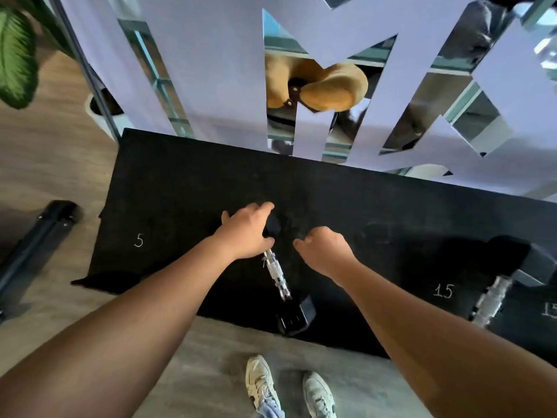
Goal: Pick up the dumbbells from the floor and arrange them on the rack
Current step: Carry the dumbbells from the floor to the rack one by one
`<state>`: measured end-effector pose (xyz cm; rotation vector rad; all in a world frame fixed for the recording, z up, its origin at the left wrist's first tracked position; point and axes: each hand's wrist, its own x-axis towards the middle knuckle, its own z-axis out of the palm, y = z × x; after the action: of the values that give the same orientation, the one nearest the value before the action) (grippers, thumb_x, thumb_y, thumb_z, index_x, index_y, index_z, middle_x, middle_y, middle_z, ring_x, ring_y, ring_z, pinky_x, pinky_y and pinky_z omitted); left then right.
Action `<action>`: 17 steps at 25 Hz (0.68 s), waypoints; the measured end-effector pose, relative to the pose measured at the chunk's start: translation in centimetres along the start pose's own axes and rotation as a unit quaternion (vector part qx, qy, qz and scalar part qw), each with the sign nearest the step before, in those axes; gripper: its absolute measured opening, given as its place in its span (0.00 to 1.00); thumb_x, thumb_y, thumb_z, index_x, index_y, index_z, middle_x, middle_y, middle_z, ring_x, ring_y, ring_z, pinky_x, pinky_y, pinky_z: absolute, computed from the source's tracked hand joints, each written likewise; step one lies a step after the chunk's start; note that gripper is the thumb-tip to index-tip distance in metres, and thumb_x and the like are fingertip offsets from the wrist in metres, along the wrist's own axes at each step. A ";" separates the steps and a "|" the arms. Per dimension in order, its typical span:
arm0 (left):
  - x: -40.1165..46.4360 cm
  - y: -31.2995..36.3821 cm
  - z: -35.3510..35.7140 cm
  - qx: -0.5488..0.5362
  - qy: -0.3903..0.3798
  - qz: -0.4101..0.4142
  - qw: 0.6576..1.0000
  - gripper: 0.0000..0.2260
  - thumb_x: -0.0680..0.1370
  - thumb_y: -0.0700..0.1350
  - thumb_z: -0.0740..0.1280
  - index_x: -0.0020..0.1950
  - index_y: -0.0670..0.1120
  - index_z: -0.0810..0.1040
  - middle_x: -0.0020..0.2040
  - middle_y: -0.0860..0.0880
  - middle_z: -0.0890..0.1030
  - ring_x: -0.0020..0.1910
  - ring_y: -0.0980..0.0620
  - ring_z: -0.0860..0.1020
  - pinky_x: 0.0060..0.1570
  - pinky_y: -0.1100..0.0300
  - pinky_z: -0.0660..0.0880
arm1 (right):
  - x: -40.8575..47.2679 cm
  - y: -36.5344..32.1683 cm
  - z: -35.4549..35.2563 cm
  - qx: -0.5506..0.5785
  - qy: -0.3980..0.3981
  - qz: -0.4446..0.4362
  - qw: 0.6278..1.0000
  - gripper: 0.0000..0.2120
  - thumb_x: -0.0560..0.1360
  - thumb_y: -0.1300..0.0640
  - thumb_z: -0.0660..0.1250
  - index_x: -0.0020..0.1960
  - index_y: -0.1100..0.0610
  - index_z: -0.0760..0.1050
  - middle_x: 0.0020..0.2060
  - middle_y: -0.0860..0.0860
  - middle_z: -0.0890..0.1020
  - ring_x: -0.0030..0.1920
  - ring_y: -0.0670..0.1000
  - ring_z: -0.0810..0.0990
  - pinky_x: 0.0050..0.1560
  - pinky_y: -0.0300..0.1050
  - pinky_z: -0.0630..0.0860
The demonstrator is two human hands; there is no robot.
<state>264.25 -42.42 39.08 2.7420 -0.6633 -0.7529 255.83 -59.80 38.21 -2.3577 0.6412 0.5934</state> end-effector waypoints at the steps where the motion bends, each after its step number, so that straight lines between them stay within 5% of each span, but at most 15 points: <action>1: -1.2 0.0 -1.0 -0.019 0.020 -0.012 1.000 0.31 0.76 0.54 0.71 0.77 0.52 0.64 0.73 0.49 0.72 0.70 0.42 0.73 0.71 0.27 0.60 | -0.4 -0.8 -0.8 -0.018 -0.005 -0.034 0.999 0.17 0.79 0.44 0.62 0.44 0.58 0.77 0.39 0.54 0.80 0.38 0.55 0.77 0.39 0.47 0.72; 5: -7.8 -0.8 -4.3 -0.012 0.092 -0.093 0.991 0.23 0.76 0.57 0.67 0.70 0.52 0.74 0.64 0.52 0.78 0.59 0.49 0.78 0.58 0.44 0.76 | -3.4 -5.5 -3.9 -0.003 -0.051 -0.140 0.989 0.17 0.80 0.45 0.64 0.48 0.59 0.80 0.42 0.54 0.83 0.41 0.54 0.82 0.41 0.48 0.78; 8: -14.8 -2.1 -4.8 -0.049 0.122 -0.185 0.974 0.18 0.76 0.61 0.63 0.60 0.52 0.78 0.56 0.50 0.82 0.49 0.51 0.80 0.44 0.52 0.74 | -6.9 -9.6 -4.4 -0.058 -0.106 -0.242 0.963 0.19 0.82 0.44 0.63 0.53 0.59 0.82 0.46 0.55 0.84 0.47 0.55 0.83 0.51 0.51 0.81; 10: -20.7 -3.1 -4.1 -0.086 0.136 -0.262 0.952 0.22 0.75 0.63 0.60 0.58 0.50 0.79 0.52 0.48 0.82 0.50 0.47 0.80 0.47 0.50 0.76 | -10.3 -12.4 -3.7 -0.081 -0.129 -0.309 0.939 0.21 0.82 0.44 0.62 0.53 0.61 0.83 0.47 0.56 0.84 0.48 0.55 0.82 0.56 0.53 0.79; 14: -35.4 -4.8 -0.7 -0.194 0.182 -0.384 0.885 0.23 0.74 0.66 0.57 0.54 0.51 0.79 0.51 0.47 0.82 0.50 0.48 0.80 0.52 0.49 0.77 | -19.1 -17.2 0.0 -0.146 -0.192 -0.439 0.866 0.20 0.82 0.46 0.61 0.38 0.59 0.71 0.35 0.55 0.74 0.38 0.54 0.74 0.42 0.49 0.69; 17: -46.9 -4.1 2.5 -0.217 0.208 -0.473 0.828 0.24 0.78 0.66 0.58 0.59 0.49 0.80 0.56 0.46 0.81 0.54 0.47 0.78 0.55 0.50 0.74 | -26.5 -19.1 4.5 -0.180 -0.240 -0.501 0.812 0.18 0.82 0.47 0.62 0.38 0.55 0.72 0.35 0.51 0.73 0.38 0.51 0.74 0.40 0.47 0.68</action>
<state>228.50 -16.61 55.73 2.5140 0.9204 -0.3299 244.86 -35.83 57.99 -2.2934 -0.9874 0.7732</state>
